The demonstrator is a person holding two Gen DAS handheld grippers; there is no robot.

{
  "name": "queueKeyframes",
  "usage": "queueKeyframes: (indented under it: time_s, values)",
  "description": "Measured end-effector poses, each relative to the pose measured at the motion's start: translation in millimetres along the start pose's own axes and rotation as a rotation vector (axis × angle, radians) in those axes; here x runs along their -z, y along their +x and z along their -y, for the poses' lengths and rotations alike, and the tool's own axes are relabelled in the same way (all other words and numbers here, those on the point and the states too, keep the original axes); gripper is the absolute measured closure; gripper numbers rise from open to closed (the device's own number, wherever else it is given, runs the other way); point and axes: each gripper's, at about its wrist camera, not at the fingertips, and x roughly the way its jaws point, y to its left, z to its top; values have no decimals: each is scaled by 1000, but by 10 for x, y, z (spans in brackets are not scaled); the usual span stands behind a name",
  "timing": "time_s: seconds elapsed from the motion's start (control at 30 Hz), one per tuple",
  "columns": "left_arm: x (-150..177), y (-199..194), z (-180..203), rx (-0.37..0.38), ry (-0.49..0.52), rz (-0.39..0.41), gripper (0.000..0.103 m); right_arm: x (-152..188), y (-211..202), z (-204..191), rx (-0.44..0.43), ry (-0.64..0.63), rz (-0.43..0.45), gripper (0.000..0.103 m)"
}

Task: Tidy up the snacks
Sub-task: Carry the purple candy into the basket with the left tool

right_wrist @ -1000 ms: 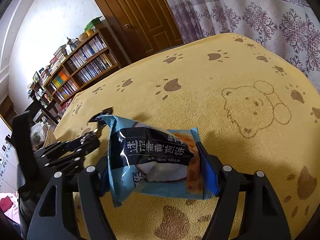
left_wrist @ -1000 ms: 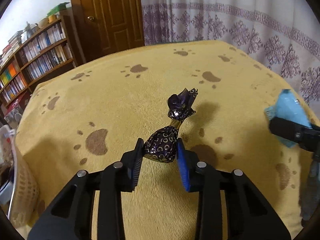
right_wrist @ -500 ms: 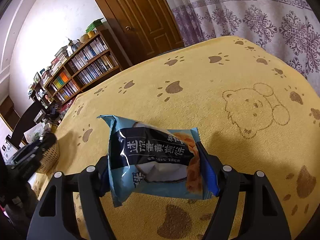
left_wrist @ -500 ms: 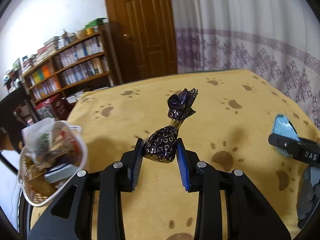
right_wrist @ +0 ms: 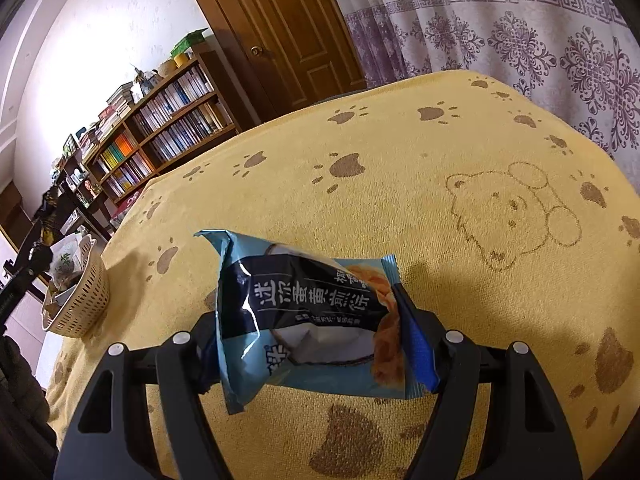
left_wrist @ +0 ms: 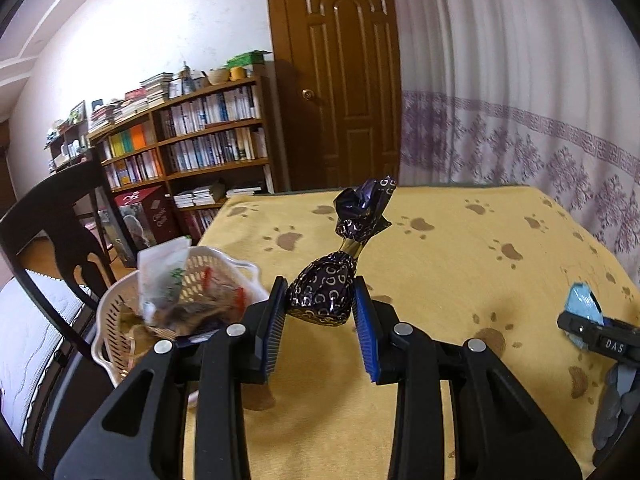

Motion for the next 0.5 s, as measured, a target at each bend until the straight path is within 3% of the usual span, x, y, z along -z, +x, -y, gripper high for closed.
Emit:
queueKeyframes:
  time_s: [0.5]
  values:
    - [-168,-175,-948,-79,-175,51,69,41,-43,-64,10,-29,20,31]
